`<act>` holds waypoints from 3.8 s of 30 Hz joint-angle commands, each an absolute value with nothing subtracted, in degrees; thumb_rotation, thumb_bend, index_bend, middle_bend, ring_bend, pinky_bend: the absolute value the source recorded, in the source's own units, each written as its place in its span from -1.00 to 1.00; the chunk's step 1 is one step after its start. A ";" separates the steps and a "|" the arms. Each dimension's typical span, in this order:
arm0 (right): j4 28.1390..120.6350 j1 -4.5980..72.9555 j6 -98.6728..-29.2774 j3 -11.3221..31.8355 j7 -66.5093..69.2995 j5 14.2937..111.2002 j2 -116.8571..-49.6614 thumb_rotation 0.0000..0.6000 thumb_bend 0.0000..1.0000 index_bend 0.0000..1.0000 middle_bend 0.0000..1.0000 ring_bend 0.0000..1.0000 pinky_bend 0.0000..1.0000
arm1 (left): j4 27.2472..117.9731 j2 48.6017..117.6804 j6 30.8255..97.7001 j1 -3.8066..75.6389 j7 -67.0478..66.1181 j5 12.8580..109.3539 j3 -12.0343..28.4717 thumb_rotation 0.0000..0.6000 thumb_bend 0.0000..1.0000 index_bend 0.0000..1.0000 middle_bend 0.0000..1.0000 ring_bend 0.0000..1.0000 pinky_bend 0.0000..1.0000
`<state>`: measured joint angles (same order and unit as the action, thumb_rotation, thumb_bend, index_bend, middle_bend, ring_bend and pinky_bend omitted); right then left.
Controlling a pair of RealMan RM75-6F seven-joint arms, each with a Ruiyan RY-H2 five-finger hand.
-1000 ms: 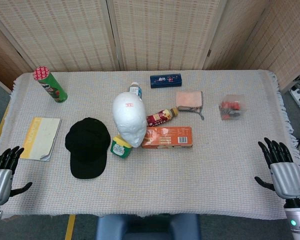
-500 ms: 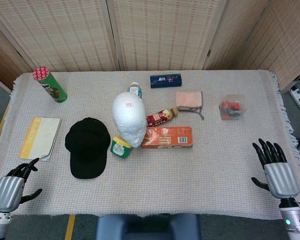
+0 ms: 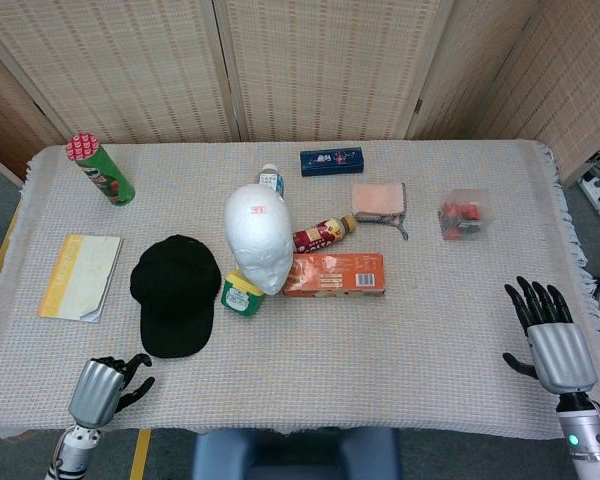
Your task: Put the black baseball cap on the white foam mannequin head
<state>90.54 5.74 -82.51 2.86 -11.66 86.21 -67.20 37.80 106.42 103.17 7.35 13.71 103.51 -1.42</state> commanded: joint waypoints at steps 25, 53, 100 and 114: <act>91.77 6.58 -79.06 3.14 -11.57 82.39 -66.01 1.00 -0.89 -1.00 -1.00 -1.00 -1.00 | 10.14 122.50 97.21 14.54 16.55 100.30 -3.47 1.00 -0.47 0.05 1.00 1.00 1.00; 92.97 6.65 -78.33 2.21 -14.44 81.86 -66.07 1.00 -0.89 -1.00 -1.00 -1.00 -1.00 | 8.20 121.70 96.14 19.33 18.85 93.61 -0.44 1.00 -0.06 0.25 1.00 1.00 1.00; 94.11 7.73 -75.72 3.73 -9.23 78.26 -62.75 1.00 -0.89 -1.00 -1.00 -1.00 -1.00 | 40.23 108.22 105.66 51.07 -5.14 93.25 9.96 1.00 0.09 0.26 1.00 1.00 1.00; 94.51 7.38 -76.53 3.37 -8.54 79.08 -62.21 1.00 -0.88 -1.00 -1.00 -1.00 -1.00 | 34.12 115.29 105.57 46.65 -5.64 97.21 4.35 1.00 -0.12 -0.28 1.00 1.00 1.00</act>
